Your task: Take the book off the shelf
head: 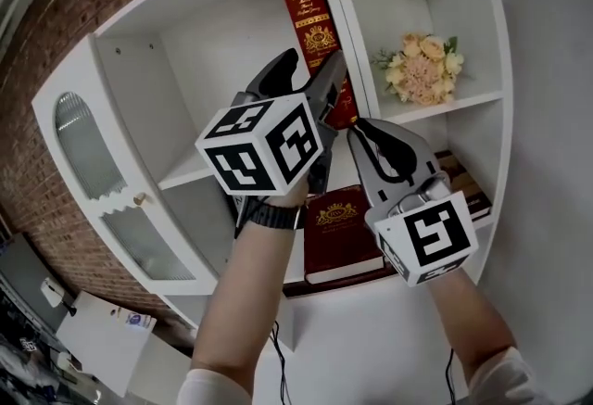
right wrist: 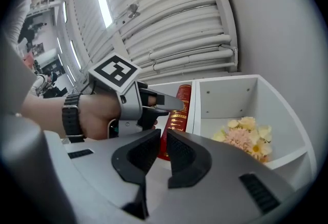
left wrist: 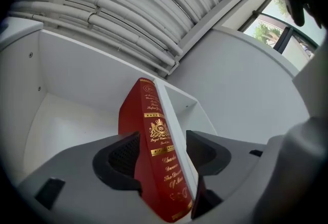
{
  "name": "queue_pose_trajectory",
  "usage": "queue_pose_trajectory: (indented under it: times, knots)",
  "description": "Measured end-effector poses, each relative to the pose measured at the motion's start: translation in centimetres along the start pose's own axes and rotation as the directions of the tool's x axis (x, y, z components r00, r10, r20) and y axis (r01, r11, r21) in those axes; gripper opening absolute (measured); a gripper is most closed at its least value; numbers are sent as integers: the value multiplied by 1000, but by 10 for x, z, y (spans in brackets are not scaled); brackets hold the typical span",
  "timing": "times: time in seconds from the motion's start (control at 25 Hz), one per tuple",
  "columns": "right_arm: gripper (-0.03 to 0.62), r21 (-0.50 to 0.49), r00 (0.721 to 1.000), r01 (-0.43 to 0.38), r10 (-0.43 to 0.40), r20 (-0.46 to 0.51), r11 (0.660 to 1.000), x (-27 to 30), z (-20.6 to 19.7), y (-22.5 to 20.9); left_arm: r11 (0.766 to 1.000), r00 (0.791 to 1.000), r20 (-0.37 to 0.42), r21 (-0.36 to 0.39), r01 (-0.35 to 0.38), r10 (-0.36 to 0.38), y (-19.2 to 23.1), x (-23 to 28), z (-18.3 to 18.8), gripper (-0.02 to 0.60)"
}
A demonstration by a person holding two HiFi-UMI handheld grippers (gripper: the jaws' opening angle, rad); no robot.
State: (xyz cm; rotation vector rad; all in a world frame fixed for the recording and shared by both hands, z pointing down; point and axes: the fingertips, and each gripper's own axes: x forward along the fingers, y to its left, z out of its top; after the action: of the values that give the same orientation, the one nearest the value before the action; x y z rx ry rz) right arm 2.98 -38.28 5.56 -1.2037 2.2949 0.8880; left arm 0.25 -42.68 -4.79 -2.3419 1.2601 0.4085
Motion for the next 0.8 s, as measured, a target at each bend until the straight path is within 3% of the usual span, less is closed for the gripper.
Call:
queue_pose_trajectory:
  times: [0.4, 0.8]
  knots:
    - [21, 22, 999, -4, 3, 36, 1000, -3, 0, -18, 999, 999, 5, 26, -32, 32, 16, 23, -9, 304]
    - [21, 39, 997, -47, 44, 67, 998, 7, 1, -5, 994, 997, -4, 72, -80, 80, 40, 20, -4, 304]
